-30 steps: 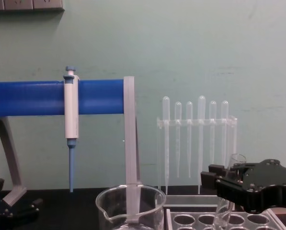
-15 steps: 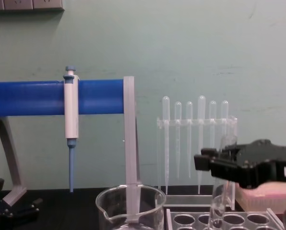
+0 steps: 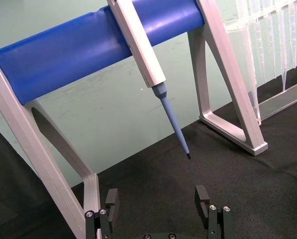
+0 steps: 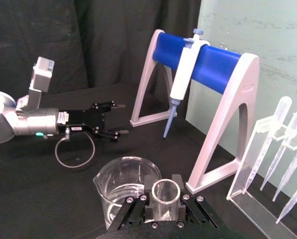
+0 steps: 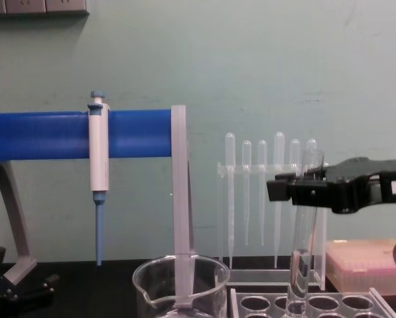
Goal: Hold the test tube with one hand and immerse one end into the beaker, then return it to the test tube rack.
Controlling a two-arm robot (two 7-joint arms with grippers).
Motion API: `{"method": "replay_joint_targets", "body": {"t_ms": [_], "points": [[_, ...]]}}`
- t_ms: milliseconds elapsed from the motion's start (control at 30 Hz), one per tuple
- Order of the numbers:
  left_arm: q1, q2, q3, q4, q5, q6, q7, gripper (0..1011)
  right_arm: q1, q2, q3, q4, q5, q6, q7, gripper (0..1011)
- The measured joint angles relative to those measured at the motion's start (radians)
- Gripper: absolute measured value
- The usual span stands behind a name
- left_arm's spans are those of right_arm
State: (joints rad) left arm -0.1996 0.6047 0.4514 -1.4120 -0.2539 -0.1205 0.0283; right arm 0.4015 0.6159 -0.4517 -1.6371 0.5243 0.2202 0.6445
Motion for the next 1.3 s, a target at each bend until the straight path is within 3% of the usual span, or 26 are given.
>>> {"method": "replay_joint_targets", "body": {"t_ms": [867, 1300], "points": [[0.0, 0.0, 0.0, 0.0, 0.0, 0.0, 0.0, 1000, 0.121, 0.052, -0.048, -0.034, 0.079, 0.085, 0.017, 221], [0.0, 0.0, 0.0, 0.0, 0.0, 0.0, 0.0, 1000, 0.133, 0.057, -0.057, -0.037, 0.09, 0.088, 0.011, 221]]}}
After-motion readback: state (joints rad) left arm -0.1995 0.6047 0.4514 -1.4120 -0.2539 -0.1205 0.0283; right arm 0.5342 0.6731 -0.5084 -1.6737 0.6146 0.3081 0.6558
